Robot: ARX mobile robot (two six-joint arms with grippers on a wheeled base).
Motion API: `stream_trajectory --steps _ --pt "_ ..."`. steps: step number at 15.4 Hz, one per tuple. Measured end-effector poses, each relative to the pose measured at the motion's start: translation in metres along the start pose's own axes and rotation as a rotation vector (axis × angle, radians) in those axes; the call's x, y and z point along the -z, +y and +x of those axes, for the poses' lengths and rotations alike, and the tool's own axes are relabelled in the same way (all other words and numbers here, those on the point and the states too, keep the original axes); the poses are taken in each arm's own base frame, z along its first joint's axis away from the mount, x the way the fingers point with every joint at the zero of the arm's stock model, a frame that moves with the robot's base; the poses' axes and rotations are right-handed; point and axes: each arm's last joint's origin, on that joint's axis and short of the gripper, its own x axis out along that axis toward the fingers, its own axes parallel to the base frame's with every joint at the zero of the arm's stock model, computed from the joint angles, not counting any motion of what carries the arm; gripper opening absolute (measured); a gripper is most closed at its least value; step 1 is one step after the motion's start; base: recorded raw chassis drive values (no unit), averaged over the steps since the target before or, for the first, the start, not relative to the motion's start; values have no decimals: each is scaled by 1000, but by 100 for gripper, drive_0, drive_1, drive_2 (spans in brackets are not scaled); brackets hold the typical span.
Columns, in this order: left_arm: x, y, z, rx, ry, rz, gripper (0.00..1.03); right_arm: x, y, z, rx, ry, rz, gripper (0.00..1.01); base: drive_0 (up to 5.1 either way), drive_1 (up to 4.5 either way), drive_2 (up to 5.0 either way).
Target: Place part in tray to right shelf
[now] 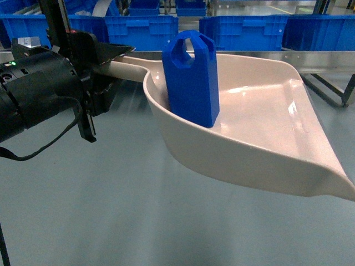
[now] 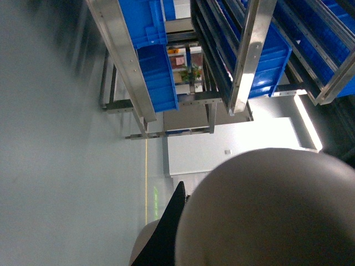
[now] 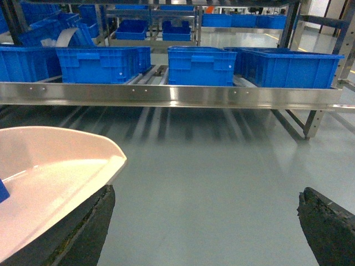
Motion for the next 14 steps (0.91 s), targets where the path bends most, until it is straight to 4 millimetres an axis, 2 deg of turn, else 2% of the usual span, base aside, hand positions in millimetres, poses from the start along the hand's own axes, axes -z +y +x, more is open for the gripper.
stream_trajectory --steps 14 --pt "0 -1 0 6 1 5 14 -1 0 0 0 -6 1 98 0 0 0"
